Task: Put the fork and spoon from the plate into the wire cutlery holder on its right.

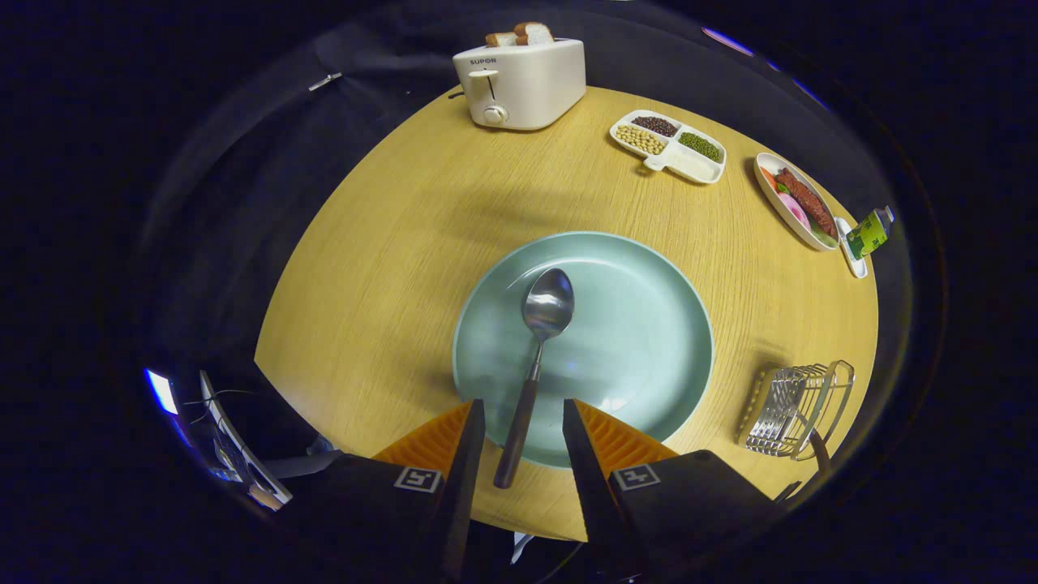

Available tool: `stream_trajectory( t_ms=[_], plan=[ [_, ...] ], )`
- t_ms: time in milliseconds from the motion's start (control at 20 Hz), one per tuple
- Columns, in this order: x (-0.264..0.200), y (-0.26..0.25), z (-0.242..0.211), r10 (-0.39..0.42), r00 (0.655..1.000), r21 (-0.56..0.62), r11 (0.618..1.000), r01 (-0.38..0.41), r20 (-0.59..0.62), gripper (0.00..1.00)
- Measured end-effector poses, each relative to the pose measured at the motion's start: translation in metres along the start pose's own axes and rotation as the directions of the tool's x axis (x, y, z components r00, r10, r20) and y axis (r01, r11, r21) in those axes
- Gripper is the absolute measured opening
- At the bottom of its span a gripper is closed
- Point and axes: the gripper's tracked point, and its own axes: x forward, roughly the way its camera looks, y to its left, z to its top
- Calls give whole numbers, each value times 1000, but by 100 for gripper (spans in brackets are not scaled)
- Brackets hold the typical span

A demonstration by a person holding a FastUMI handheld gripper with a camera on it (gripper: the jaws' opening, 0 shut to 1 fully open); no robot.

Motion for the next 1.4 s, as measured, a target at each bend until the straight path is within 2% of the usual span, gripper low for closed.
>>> stream_trajectory(
  t_ms=[200,300,400,550,850,1200,1400],
  plan=[
    [24,-4,-4,-28,999,16,999,29,-45,47],
    [35,-7,-10,-41,997,17,999,42,-72,48],
    [38,-13,-13,-62,995,20,998,64,-77,16],
    [32,-16,-10,-45,997,17,999,47,-61,9],
    [-7,-24,10,37,999,87,996,-37,2,9],
    [-102,-80,37,94,993,64,993,-99,70,9],
    [-159,-144,22,45,999,1,999,-45,21,9]
  ],
)
